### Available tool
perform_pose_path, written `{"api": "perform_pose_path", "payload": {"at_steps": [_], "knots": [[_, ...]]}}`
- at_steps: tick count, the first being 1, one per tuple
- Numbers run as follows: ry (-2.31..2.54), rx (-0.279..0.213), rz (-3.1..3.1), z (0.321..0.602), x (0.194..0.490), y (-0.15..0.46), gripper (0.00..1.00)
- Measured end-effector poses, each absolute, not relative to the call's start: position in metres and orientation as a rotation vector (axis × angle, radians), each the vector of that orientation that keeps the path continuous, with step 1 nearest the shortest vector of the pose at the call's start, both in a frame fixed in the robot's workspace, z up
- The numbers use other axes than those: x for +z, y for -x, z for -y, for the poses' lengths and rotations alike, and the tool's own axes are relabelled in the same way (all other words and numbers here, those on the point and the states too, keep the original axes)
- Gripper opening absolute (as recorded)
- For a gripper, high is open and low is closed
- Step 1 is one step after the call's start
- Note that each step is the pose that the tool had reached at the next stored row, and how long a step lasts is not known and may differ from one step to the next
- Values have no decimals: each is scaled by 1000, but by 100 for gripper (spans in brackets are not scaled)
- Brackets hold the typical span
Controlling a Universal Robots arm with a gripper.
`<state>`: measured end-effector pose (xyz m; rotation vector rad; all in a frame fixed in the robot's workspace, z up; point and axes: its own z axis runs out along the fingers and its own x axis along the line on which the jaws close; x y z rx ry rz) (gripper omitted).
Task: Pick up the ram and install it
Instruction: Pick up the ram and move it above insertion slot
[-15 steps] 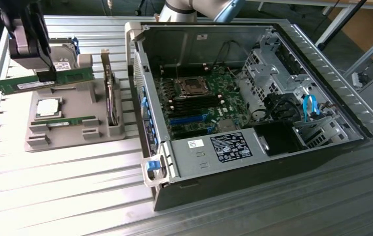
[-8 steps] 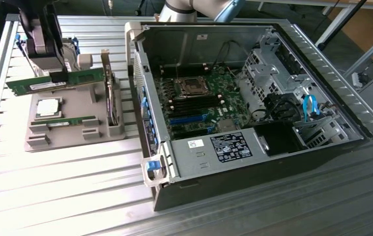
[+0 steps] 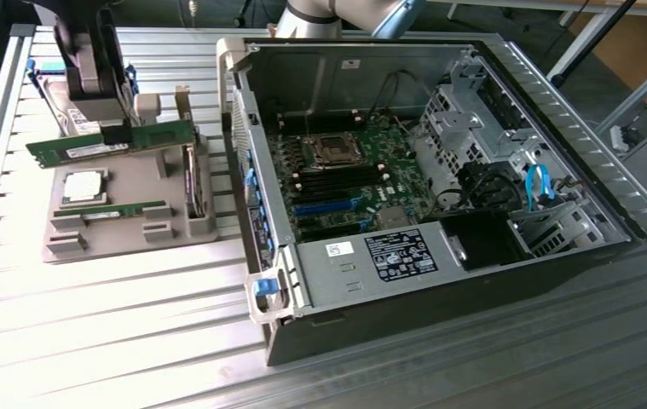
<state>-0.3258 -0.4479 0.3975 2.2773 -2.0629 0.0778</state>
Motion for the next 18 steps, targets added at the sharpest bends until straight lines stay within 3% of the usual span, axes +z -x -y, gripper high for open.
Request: {"api": "perform_pose_path", "payload": {"at_steps": [18], "knots": [[-2233,153,2024,448,398,296,13]]}}
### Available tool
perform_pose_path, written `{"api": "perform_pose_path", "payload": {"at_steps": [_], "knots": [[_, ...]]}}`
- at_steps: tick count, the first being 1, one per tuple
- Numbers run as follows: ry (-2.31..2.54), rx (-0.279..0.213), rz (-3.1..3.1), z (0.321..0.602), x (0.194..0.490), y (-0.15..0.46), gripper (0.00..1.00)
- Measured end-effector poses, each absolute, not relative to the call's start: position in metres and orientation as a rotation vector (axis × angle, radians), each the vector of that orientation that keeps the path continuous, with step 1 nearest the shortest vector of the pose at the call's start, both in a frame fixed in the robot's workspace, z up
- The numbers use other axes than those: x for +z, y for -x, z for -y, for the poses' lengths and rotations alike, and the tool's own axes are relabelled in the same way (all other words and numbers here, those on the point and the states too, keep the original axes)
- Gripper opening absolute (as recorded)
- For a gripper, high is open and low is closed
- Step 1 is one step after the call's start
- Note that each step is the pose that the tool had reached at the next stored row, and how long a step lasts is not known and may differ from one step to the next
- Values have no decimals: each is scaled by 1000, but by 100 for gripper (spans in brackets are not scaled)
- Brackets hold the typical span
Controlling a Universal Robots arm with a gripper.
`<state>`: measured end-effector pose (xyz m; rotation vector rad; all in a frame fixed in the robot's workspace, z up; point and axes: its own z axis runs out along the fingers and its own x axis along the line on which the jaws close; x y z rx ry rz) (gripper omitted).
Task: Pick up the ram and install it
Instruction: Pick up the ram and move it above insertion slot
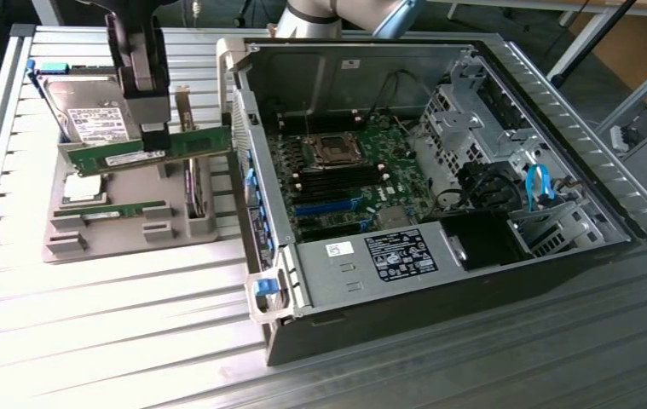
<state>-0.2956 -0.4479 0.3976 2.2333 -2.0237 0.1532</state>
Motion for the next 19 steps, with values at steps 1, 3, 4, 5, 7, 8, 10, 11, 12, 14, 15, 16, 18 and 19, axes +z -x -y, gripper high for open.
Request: {"api": "perform_pose_path", "payload": {"at_steps": [1,3,4,5,7,8,10,11,12,14,15,16,18,19], "knots": [[-2229,160,2020,448,398,293,13],[-2225,168,2016,448,398,289,13],[-2222,171,2014,448,398,287,13],[-2219,177,2011,448,398,283,13],[-2212,188,2005,448,398,277,13],[-2209,193,2002,448,398,275,13],[-2183,233,1979,448,398,260,13],[-2178,241,1975,448,398,257,13],[-2176,245,1972,448,398,256,13],[-2171,252,1968,448,398,253,13],[-2169,255,1966,448,398,252,13],[-2153,280,1952,448,398,243,13],[-2138,301,1939,448,398,236,13],[-2132,309,1933,448,398,231,13]]}}
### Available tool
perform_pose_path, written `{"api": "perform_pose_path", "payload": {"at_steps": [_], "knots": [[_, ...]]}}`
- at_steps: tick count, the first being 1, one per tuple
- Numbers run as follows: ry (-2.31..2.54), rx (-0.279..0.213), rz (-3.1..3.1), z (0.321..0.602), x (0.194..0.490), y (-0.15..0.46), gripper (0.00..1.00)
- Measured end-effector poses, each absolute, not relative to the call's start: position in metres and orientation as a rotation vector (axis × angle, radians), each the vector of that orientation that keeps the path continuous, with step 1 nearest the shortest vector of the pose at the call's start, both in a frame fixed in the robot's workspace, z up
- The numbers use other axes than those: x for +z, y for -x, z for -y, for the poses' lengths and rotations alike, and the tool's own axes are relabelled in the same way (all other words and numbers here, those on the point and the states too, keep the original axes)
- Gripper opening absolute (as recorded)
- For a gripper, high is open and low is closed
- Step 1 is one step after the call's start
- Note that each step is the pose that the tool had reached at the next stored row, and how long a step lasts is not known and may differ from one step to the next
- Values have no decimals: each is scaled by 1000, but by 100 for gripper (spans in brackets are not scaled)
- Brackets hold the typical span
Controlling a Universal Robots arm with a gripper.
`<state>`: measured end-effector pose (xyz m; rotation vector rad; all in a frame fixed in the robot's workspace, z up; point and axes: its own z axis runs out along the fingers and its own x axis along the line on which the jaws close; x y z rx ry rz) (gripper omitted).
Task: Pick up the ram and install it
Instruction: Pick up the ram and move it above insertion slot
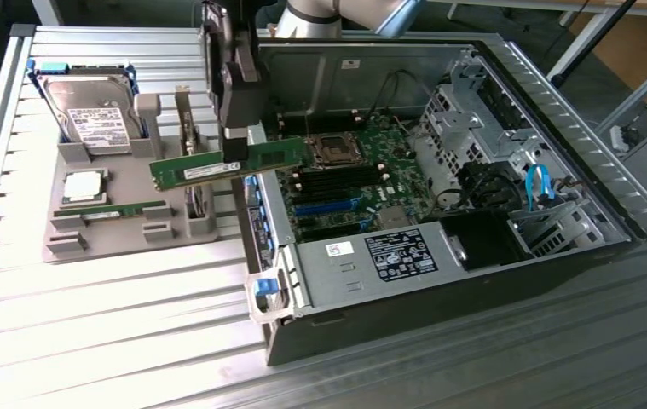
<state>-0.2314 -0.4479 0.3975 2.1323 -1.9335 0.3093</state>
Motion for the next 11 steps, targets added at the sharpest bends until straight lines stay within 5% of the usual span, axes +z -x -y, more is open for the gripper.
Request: {"api": "perform_pose_path", "payload": {"at_steps": [3,11], "knots": [[-2130,313,1931,448,398,223,13],[-2186,214,1997,448,397,214,13]]}}
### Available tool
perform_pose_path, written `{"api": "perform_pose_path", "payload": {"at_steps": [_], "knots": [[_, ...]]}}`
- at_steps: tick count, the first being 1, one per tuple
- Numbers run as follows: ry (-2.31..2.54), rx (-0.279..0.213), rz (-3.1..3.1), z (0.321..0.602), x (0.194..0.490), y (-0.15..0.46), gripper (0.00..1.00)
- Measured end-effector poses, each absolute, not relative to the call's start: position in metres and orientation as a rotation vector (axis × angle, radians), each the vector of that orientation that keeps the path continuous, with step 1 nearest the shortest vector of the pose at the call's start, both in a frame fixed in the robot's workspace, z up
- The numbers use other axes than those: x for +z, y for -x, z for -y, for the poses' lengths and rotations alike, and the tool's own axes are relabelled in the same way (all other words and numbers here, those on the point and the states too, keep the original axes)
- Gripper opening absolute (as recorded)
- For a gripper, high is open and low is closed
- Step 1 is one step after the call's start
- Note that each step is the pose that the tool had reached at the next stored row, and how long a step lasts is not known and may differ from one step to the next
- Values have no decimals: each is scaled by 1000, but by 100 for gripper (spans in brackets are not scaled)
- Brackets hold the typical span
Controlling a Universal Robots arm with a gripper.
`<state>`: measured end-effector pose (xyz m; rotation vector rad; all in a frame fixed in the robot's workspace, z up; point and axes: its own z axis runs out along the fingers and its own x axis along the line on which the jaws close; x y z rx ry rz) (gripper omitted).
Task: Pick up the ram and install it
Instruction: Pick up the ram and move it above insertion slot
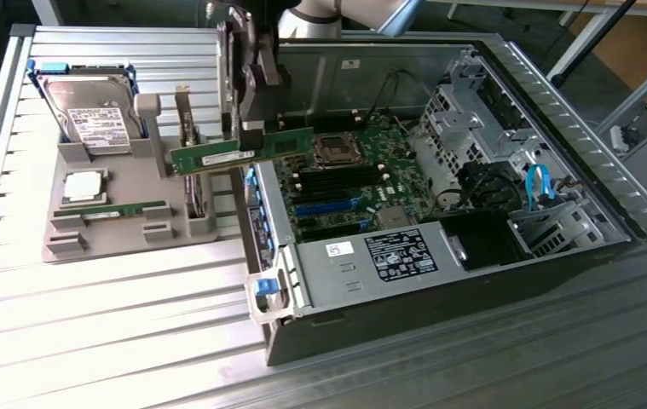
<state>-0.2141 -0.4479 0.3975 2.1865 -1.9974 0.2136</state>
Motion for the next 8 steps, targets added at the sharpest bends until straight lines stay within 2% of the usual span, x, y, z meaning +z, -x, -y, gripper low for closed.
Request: {"api": "perform_pose_path", "payload": {"at_steps": [8], "knots": [[-2209,169,2026,448,397,206,13]]}}
